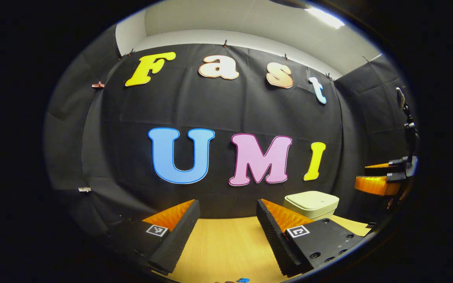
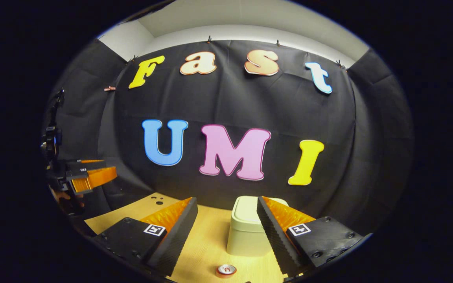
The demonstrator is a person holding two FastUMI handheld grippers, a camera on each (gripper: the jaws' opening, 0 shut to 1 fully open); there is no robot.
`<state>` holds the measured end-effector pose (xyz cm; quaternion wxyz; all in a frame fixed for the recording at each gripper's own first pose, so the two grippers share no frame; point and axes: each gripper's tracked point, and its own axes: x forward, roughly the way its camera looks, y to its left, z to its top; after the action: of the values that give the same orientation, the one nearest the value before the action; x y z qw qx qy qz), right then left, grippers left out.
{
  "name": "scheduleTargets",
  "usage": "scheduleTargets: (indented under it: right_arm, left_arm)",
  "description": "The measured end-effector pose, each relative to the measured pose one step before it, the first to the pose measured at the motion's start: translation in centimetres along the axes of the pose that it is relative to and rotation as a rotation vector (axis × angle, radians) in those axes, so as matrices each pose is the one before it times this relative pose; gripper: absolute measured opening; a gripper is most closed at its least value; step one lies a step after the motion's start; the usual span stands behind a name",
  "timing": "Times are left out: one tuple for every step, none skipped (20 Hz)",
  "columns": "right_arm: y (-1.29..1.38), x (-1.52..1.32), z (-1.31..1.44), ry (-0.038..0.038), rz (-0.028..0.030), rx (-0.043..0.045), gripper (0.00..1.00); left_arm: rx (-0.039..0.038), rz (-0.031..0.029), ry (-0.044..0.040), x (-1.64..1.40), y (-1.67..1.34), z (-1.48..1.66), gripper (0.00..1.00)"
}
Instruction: Press the lid of the desktop garbage bin to open it, pick up the crumpled paper on the desktop and throw it into the bin, then pick up the pop can on the desktop and drop it into the bin, and finally close the garbage bin lid.
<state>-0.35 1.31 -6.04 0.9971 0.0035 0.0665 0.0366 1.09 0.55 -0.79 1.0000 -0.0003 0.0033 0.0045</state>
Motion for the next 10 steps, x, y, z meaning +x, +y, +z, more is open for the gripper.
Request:
scheduleTargets:
  right_arm:
    - [-0.153, 0.047, -1.238, 0.02551, 0.00226, -0.00537, 0.97]
    - [-0.130, 0.181, -1.352, 0.02748, 0.00364, -0.00437, 0.97]
    - [0.044, -0.017, -1.253, 0.02447, 0.00687, -0.00222, 0.96]
    - [-0.019, -0.021, -1.417, 0.02563, 0.00676, 0.00200, 0.97]
    - [0.180, 0.120, -1.237, 0.02057, 0.00902, 0.00373, 0.97]
    - [0.018, 0.298, -1.265, 0.02054, 0.00173, 0.00054, 0.97]
    - [0.011, 0.284, -1.470, 0.02592, 0.00564, -0.00003, 0.97]
    - [0.014, 0.300, -1.550, 0.03101, 0.00298, -0.00022, 0.97]
    - [0.164, 0.193, -1.555, 0.03382, 0.00768, 0.00498, 0.97]
    - [0.165, 0.288, -1.384, 0.03219, 0.00656, 0.00436, 0.97]
  left_arm:
    - [0.00320, 0.00402, -0.00055, 0.056, -0.002, 0.072, 0.94]
    - [0.00318, 0.00068, 0.00037, 0.093, -0.082, -0.100, 0.94]
    - [0.00403, -0.00045, 0.00082, 0.095, -0.105, 0.024, 0.94]
    - [0.00451, -0.00028, 0.00059, -0.014, -0.017, -0.076, 0.94]
    - [0.00367, 0.00005, 0.00176, 0.081, -0.003, -0.001, 0.94]
    - [0.00210, 0.00139, 0.00235, 0.176, -0.093, -0.131, 0.94]
    - [0.00094, 0.00050, 0.00365, 0.138, -0.026, 0.005, 0.94]
    - [0.00195, 0.00160, 0.00230, 0.007, -0.070, -0.148, 0.94]
    - [0.00364, -0.00049, 0.00200, 0.050, -0.017, 0.016, 0.94]
    - [0.00548, 0.00035, 0.00249, 0.072, -0.061, -0.131, 0.94]
